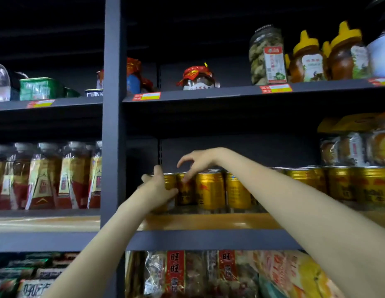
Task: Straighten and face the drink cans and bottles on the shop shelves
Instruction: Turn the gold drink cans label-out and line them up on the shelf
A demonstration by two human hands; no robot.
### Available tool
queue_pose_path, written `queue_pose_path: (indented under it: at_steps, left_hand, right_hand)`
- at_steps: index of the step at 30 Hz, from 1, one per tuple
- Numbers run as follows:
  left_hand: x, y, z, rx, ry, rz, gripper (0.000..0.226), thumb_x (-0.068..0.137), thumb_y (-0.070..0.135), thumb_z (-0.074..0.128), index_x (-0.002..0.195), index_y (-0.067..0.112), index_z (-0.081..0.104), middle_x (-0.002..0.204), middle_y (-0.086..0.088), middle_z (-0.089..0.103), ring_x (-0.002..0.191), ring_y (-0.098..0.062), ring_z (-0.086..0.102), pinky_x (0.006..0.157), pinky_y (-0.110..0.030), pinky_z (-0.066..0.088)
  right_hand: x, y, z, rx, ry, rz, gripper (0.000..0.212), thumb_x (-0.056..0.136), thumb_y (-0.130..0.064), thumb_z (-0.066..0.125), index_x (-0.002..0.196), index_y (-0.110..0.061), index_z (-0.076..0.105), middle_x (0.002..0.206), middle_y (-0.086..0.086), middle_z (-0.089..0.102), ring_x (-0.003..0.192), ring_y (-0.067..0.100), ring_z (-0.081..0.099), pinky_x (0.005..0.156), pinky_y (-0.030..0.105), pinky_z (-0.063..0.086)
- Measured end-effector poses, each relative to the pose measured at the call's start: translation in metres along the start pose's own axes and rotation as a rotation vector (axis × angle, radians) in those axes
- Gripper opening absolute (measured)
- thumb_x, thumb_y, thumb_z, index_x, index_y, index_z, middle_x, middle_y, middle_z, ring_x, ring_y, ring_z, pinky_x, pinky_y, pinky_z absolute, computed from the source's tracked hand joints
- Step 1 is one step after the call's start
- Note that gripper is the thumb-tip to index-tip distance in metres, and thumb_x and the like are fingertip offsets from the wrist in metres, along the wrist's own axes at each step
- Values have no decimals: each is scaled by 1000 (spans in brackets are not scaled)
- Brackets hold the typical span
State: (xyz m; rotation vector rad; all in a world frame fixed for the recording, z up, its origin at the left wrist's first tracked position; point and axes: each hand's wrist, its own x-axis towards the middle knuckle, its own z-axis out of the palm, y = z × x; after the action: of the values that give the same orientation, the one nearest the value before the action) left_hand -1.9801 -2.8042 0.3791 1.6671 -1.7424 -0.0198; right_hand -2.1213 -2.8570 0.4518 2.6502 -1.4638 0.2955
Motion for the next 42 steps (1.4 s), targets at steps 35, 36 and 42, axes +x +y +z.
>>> queue_pose_path:
  at_steps: [35, 36, 42]
  left_hand:
    - [-45, 212, 66, -429, 324, 709, 51, 85, 33, 64, 130, 30, 40, 114, 4, 40, 98, -8, 44, 77, -9, 34]
    - [-44, 213, 69, -422, 329, 699, 51, 84, 33, 64, 130, 30, 41, 112, 4, 39, 97, -8, 44, 73, -5, 32]
    - [-36, 213, 76, -424, 343, 625, 51, 84, 33, 64, 129, 30, 41, 113, 4, 41, 101, -10, 46, 73, -5, 34]
  right_hand:
    - [-232, 212, -43, 152, 368, 237, 34, 73, -31, 79, 97, -19, 58, 104, -2, 60, 99, 14, 57, 80, 25, 48]
    - [-225, 218, -39, 95, 333, 226, 37, 74, -33, 79, 101, -19, 57, 108, -1, 59, 100, 14, 56, 82, 27, 47]
    - [-196, 240, -32, -114, 143, 242, 41, 78, -38, 73, 109, -22, 51, 112, -2, 54, 101, 15, 52, 84, 28, 46]
